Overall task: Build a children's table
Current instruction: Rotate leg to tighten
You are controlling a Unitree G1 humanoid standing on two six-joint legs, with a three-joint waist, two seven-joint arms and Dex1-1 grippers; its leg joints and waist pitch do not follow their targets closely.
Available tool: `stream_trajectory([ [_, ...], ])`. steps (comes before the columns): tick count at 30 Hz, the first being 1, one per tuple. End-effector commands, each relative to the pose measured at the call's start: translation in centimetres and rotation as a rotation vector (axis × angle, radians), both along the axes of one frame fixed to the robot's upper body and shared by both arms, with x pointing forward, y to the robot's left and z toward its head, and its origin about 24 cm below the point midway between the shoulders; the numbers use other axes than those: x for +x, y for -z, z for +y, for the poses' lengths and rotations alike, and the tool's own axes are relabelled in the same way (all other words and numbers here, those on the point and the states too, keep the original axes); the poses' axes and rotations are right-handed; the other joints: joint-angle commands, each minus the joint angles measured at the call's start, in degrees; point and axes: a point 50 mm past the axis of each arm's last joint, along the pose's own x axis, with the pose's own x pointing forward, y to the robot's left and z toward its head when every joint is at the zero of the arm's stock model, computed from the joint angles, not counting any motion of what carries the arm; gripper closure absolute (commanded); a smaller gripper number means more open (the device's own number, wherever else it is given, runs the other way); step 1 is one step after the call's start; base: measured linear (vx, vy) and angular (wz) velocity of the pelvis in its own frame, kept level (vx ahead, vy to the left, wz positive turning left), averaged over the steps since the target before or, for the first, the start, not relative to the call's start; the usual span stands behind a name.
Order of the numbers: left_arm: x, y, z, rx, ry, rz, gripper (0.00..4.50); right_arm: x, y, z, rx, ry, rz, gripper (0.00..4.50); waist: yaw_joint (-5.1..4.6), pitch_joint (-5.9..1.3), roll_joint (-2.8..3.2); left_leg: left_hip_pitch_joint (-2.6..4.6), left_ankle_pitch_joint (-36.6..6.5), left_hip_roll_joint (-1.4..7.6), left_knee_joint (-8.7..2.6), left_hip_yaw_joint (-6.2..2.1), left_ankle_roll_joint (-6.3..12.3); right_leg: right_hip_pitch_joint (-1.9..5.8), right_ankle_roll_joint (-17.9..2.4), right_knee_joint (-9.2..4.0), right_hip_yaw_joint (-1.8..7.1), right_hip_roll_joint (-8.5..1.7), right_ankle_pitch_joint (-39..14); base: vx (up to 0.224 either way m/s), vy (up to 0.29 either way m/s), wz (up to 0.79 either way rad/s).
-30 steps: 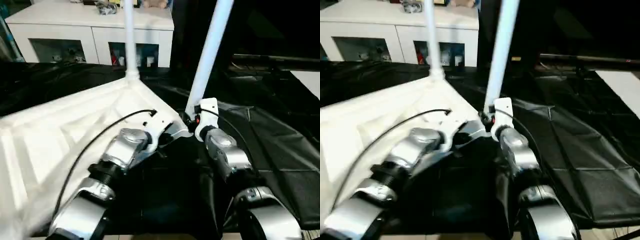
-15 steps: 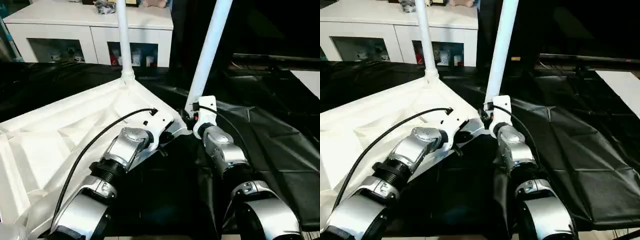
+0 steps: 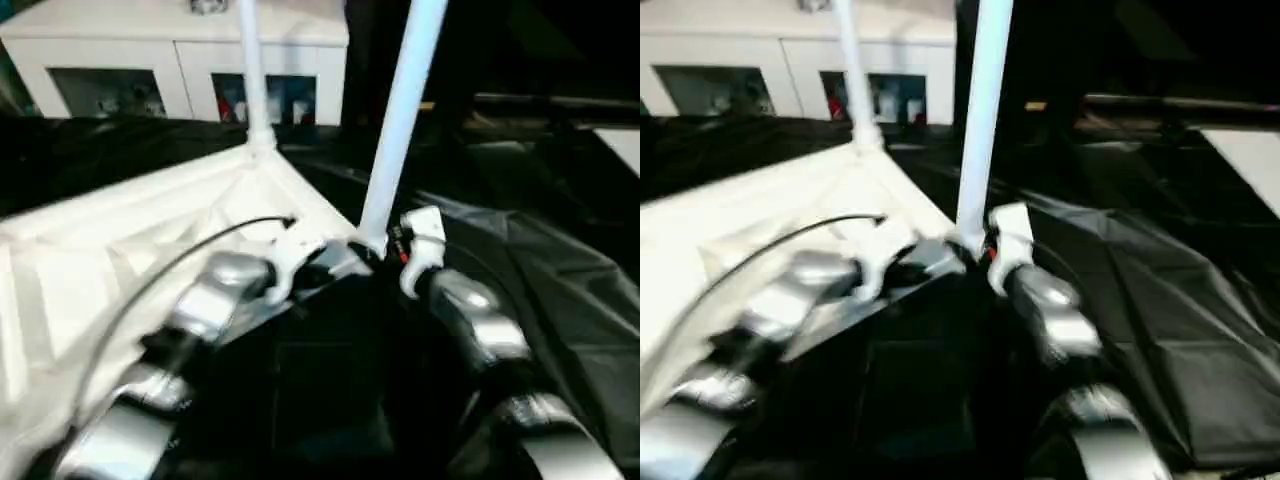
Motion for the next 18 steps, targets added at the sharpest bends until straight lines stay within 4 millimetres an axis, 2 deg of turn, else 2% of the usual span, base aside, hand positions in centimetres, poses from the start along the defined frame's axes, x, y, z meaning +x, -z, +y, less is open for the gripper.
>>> stream_trajectory([
  [1,-1.3,0.4,-0.3,0.011,0.135,0.038,4.5,-0.9,-0.7,0.8,-0.013,-0.16,-0.023,0.89,0.33,-4.0,0.07,-0.34,7.22,3.19,-2.03,-0.76,11.58,3.94,-18.0,-0.7,3.28,-4.49,13.09,0.06,-0.006,0.05],
  [2,-1.6,0.3,-0.1,0.004,0.177,0.035,4.5,-1.3,-0.8,0.6,-0.016,-0.198,-0.026,0.89,0.38,-4.06,-0.13,-0.44,9.8,3.04,-1.68,-0.72,13.7,3.78,-19.15,-0.28,3.24,-4.42,17.22,0.06,-0.006,0.05],
  [3,-1.6,0.3,-0.1,0.004,0.177,0.035,4.5,-1.3,-0.8,0.6,-0.016,-0.198,-0.026,0.89,0.33,-3.95,-0.12,-0.58,9.89,3.06,-1.55,-0.56,14.54,3.65,-19.54,-0.28,3.37,-4.57,17.75,0.0,0.0,0.0],
  [4,-2.3,0.1,0.5,-0.009,0.233,0.063,4.5,-1.9,-1.1,-0.1,-0.051,-0.254,-0.05,0.89,0.54,-3.8,-0.18,-0.89,8.48,3.24,-1.57,-0.74,14.67,3.81,-19.45,-0.29,3.36,-4.86,15.77,0.0,0.0,0.0],
  [6,-2.8,-0.2,1.2,-0.005,0.258,0.074,4.5,-2.6,-1.4,-0.6,-0.056,-0.311,-0.058,0.89,0.75,-3.57,0.12,-0.54,5.03,3.78,-1.77,-0.69,13.69,3.4,-18.6,-0.75,3.23,-4.6,8.67,0.0,0.0,0.0],
  [7,-2.8,-0.2,1.2,-0.005,0.258,0.074,4.5,-2.6,-1.4,-0.6,-0.056,-0.311,-0.058,0.89,0.75,-3.57,0.12,-0.54,5.03,3.78,-1.77,-0.69,13.69,3.4,-18.6,-0.75,3.23,-4.6,8.67,0.0,0.0,0.0],
  [8,-2.8,-0.4,1.5,-0.007,0.263,0.073,4.5,-3.0,-1.7,-0.8,-0.058,-0.341,-0.065,0.89,1.01,-3.22,0.29,-0.48,1.84,3.97,-2.07,-0.66,11.47,3.3,-17.72,-1.28,3.22,-4.51,2.36,0.0,0.0,0.0],
  [9,-2.9,-0.5,1.5,-0.011,0.266,0.073,4.5,-3.1,-1.8,-0.8,-0.059,-0.351,-0.067,0.89,1.15,-3.06,0.28,-0.32,-0.3,3.97,-2.21,-0.57,9.75,3.24,-17.03,-1.67,3.32,-4.53,-0.82,0.0,0.0,0.0],
  [10,-3.0,-0.6,1.6,-0.014,0.274,0.076,4.5,-3.4,-1.8,-0.8,-0.059,-0.374,-0.065,0.89,1.19,-3.0,0.36,-0.29,-1.33,4.05,-2.37,-0.62,8.91,3.27,-16.72,-1.76,3.35,-4.52,-2.17,-0.051,0.005,0.01],
  [12,-3.2,-0.6,1.6,-0.015,0.282,0.078,4.5,-3.6,-1.9,-0.8,-0.065,-0.404,-0.06,0.89,1.08,-2.65,0.38,-0.39,-5.3,4.03,-2.72,-0.7,5.85,3.29,-15.2,-2.26,3.5,-4.48,-6.81,-0.034,0.003,0.01],
  [13,-3.2,-0.6,1.6,-0.014,0.283,0.078,4.5,-3.7,-1.8,-0.8,-0.067,-0.412,-0.058,0.89,1.08,-2.65,0.38,-0.39,-5.3,4.03,-2.72,-0.7,5.85,3.29,-15.2,-2.26,3.5,-4.48,-6.81,0.0,0.0,0.0],
  [14,-3.2,-0.6,1.6,-0.01,0.282,0.075,4.5,-3.7,-1.7,-0.7,-0.081,-0.419,-0.055,0.89,1.04,-2.33,0.35,-0.09,-8.7,3.89,-3.06,-0.68,3.86,3.2,-14.05,-2.87,3.58,-4.49,-11.43,0.0,0.0,0.0],
  [16,-3.2,-0.6,1.6,-0.008,0.281,0.073,4.5,-3.8,-1.4,-0.6,-0.096,-0.427,-0.05,0.89,1.09,-2.6,0.23,-0.2,-8.11,3.73,-2.99,-0.82,2.85,3.58,-12.81,-2.91,3.66,-4.68,-13.08,0.0,0.0,0.0],
  [18,-3.2,-0.7,1.7,-0.009,0.278,0.071,4.5,-4.0,-1.2,-0.6,-0.124,-0.439,-0.051,0.89,1.11,-2.85,0.14,-0.42,-4.14,3.59,-2.7,-0.79,3.39,3.66,-13.32,-2.22,3.67,-4.41,-7.51,0.0,0.0,0.0],
])
